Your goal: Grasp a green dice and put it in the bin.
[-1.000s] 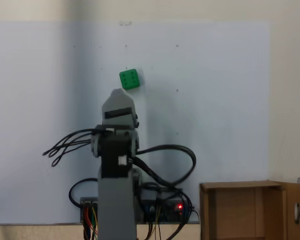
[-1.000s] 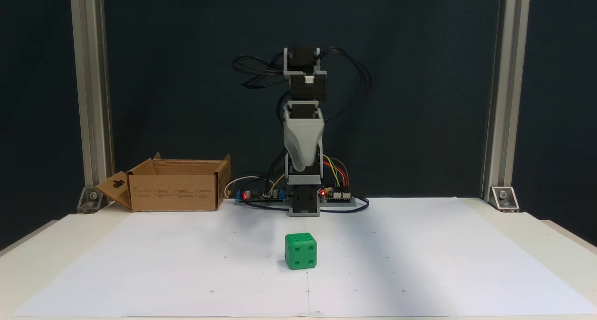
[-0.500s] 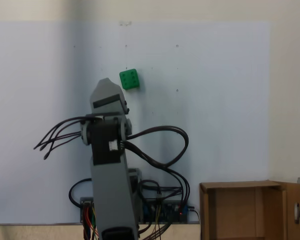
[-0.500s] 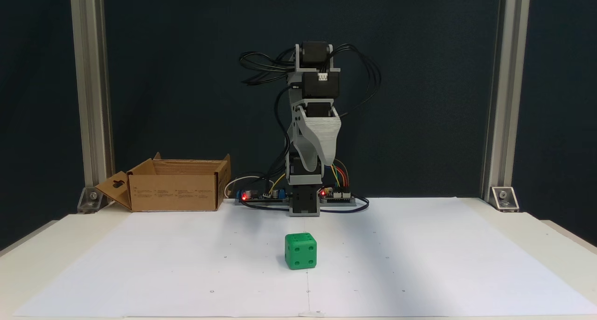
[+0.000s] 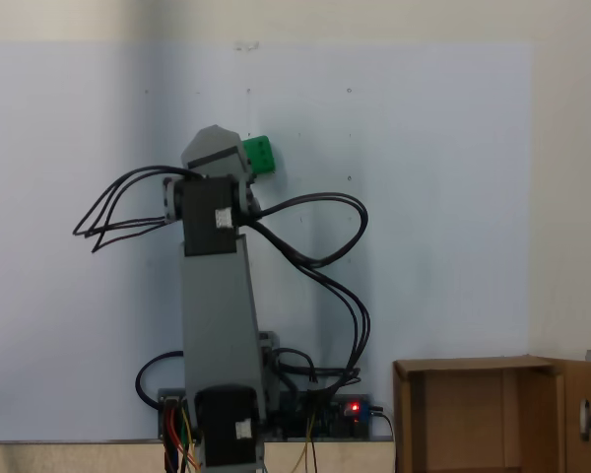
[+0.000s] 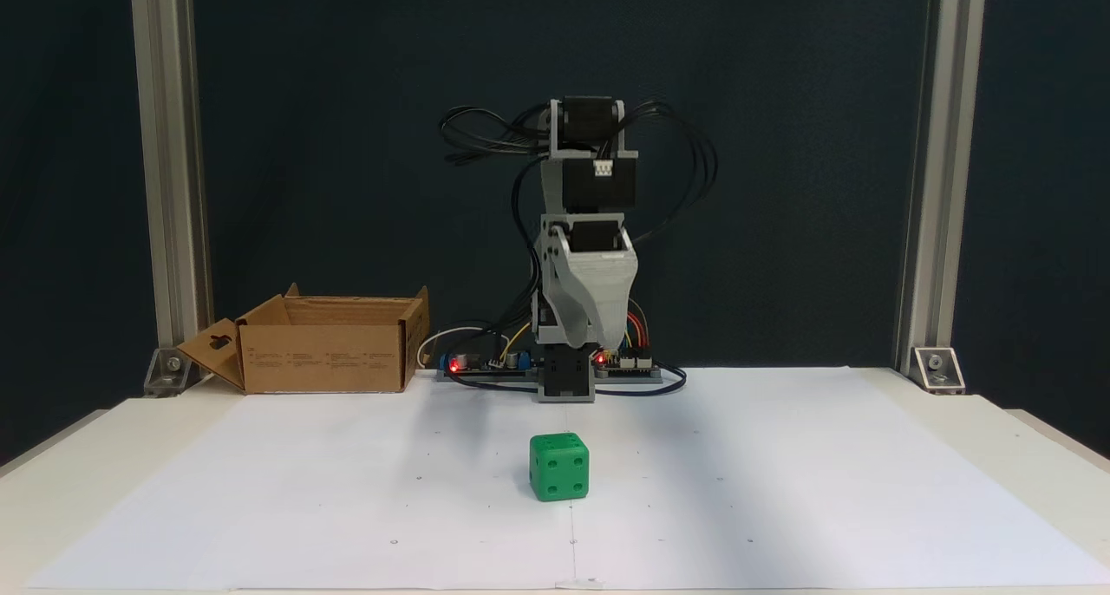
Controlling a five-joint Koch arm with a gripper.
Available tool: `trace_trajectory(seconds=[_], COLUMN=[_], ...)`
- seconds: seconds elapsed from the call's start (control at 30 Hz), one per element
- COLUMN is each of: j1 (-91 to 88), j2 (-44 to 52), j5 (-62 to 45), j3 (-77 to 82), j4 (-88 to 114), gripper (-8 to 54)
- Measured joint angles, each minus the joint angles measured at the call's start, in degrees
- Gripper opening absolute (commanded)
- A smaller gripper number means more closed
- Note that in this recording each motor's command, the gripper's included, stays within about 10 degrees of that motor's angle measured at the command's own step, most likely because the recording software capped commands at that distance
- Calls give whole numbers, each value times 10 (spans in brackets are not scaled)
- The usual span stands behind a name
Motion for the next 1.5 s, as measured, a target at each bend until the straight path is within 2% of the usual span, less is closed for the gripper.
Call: trace_trajectory(seconds=[0.47, 1.2, 1.5], j1=[45, 49, 49], j2=[-104, -110, -110], j5=[-1, 4, 9], j3=[-40, -40, 31], j4=[-41, -44, -117], gripper=[430, 432, 432])
